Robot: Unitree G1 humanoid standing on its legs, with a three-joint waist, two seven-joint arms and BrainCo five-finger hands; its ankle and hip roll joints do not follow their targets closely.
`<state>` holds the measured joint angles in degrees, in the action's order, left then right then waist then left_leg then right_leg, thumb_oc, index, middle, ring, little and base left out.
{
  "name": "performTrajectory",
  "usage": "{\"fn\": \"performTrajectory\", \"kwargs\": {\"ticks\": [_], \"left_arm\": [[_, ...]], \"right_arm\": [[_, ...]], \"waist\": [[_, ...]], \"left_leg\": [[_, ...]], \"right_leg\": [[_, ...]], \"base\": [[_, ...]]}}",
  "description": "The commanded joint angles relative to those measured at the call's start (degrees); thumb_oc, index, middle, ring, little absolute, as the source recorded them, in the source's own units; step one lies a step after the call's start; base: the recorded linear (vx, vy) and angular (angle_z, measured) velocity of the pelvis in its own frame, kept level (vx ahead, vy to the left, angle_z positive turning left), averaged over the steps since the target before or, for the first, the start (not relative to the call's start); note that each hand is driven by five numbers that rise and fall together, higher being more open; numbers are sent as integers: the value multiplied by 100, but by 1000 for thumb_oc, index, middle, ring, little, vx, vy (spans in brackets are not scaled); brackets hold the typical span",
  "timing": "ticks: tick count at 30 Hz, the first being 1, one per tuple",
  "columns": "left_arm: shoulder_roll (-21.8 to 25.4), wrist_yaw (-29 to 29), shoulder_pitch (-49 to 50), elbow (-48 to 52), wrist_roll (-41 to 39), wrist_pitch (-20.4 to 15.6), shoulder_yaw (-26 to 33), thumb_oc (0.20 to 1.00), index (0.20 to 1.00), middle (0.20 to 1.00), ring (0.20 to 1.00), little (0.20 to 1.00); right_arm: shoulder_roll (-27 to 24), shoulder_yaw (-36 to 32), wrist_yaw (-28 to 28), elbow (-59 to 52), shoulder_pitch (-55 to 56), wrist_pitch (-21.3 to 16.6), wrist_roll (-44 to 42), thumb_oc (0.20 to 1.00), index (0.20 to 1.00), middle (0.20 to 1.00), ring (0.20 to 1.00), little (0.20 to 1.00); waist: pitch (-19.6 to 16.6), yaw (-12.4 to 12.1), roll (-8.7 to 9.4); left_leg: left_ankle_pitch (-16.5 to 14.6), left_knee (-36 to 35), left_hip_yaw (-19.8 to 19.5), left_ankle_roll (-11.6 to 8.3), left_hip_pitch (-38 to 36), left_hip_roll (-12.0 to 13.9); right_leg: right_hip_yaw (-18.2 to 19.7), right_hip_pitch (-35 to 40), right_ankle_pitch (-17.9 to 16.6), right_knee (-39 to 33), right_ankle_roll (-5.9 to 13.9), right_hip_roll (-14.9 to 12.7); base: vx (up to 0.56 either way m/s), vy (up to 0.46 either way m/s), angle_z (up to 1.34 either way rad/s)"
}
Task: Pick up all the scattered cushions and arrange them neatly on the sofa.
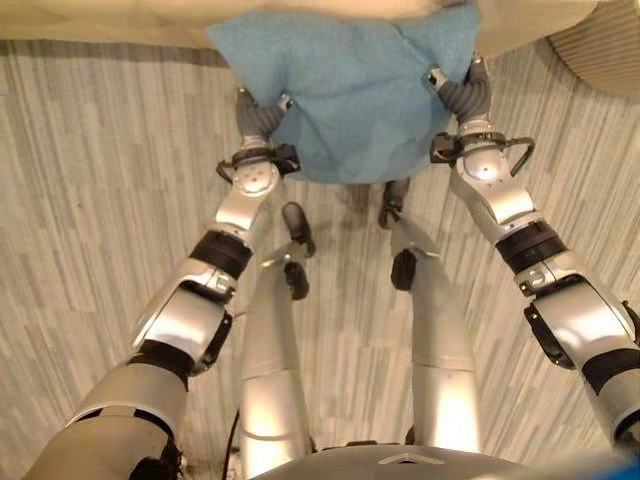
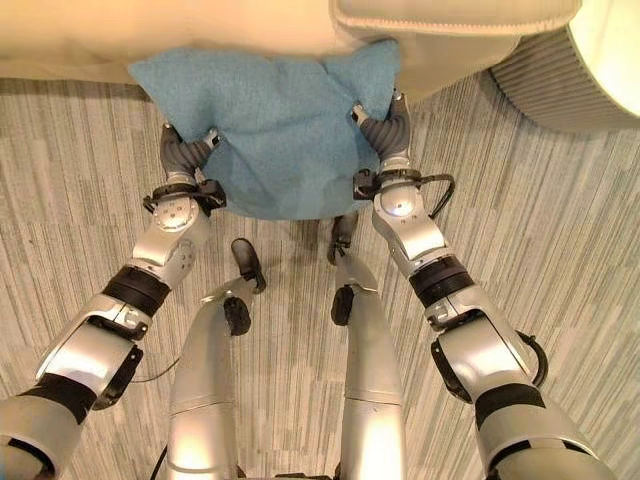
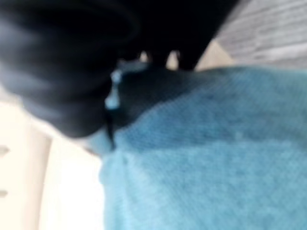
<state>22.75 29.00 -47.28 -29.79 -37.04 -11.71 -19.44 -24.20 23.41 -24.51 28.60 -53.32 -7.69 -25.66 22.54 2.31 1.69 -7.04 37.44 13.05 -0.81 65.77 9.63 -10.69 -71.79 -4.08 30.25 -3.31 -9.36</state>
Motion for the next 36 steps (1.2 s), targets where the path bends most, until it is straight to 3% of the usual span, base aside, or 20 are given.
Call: {"fn": "performTrajectory", "kwargs": {"ticks": [1,6,9,11,13,14,17,22,26,27,31,33,36], "left_arm": [[-363,-344,180,564,483,-757,60,200,200,200,200,200],[-574,-464,795,867,541,-781,109,200,200,200,200,200],[-784,-823,1869,1201,516,-816,29,200,200,200,200,200],[-787,-874,1975,1205,529,-795,-7,200,200,200,200,200],[-780,-1008,2285,1275,601,-754,-69,200,200,200,200,200],[-813,-1075,2403,1303,571,-736,-127,200,200,200,200,200],[-748,-1149,2668,1418,639,-704,-122,200,200,200,200,200],[-642,-1242,3065,1655,738,-655,-109,200,200,200,200,200],[-553,-1351,3362,1778,750,-624,-8,200,200,200,200,200],[-540,-1359,3381,1777,806,-619,5,200,200,200,200,200],[-504,-1429,3516,1793,818,-604,1,200,200,200,200,200],[-541,-1470,3541,1758,836,-580,-59,200,200,200,200,200],[-535,-1502,3552,1756,842,-602,2,200,200,200,200,200]], "right_arm": [[488,251,601,-981,-9,-759,663,200,200,200,200,200],[549,262,750,-1291,597,-768,845,200,200,200,200,200],[508,245,965,-1843,1722,-775,1112,200,200,200,200,200],[501,266,1010,-1873,1821,-756,1136,200,200,200,200,200],[471,207,1087,-1908,2232,-731,1175,200,200,200,200,200],[519,126,1118,-1954,2479,-734,1106,200,200,200,200,200],[533,104,1183,-1990,2716,-727,1104,200,200,200,200,200],[648,35,1305,-2032,3033,-681,1112,200,200,200,200,200],[683,42,1447,-2022,3174,-629,1151,200,200,200,200,200],[715,72,1474,-1997,3167,-610,1173,200,200,200,200,200],[773,189,1563,-1954,3151,-547,1251,200,200,200,200,200],[751,231,1600,-1919,3125,-540,1268,200,200,200,200,200],[717,275,1641,-1861,3067,-524,1242,200,200,200,200,200]], "waist": [[-513,36,-188],[-557,-41,-190],[-570,-62,-157],[-583,-69,-149],[-621,-70,-112],[-633,-32,-112],[-704,-65,-114],[-772,-222,-49],[-836,-271,-39],[-850,-266,-25],[-925,-279,-79],[-1001,-194,-71],[-1086,-208,-42]], "left_leg": [[254,-697,-514,-121,-443,41],[445,-1246,-506,-217,-1254,-9],[814,-1864,-281,-474,-2745,133],[797,-1928,-226,-465,-2991,137],[734,-1944,107,-502,-3619,179],[708,-2013,452,-512,-3997,208],[688,-2211,698,-466,-4545,134],[524,-2604,557,-281,-5253,-263],[373,-2921,508,-76,-5800,-580],[482,-3019,550,12,-5870,-655],[413,-3238,423,176,-6253,-846],[430,-3345,237,175,-6353,-934],[433,-3406,118,165,-6390,-996]], "right_leg": [[-108,946,587,-119,811,40],[-217,1679,559,-509,825,11],[-785,3354,624,-1250,704,43],[-835,3579,628,-1295,698,59],[-1027,4306,575,-1515,716,-18],[-1152,4693,505,-1682,746,-71],[-1247,5161,355,-1902,840,-130],[-1165,5733,223,-1887,1071,-254],[-963,5831,235,-1290,1318,-436],[-926,5800,64,-1185,1295,-455],[-587,5674,114,-506,1332,-278],[-221,5538,252,-672,1230,128],[-176,5495,206,-1119,1170,234]], "base": [[1,-37,14],[6,-59,13],[55,-178,47],[76,-5,77],[127,55,29],[78,73,22],[80,152,21],[140,231,-2],[102,283,3],[35,297,2],[88,214,2],[119,98,5],[115,17,21]]}}
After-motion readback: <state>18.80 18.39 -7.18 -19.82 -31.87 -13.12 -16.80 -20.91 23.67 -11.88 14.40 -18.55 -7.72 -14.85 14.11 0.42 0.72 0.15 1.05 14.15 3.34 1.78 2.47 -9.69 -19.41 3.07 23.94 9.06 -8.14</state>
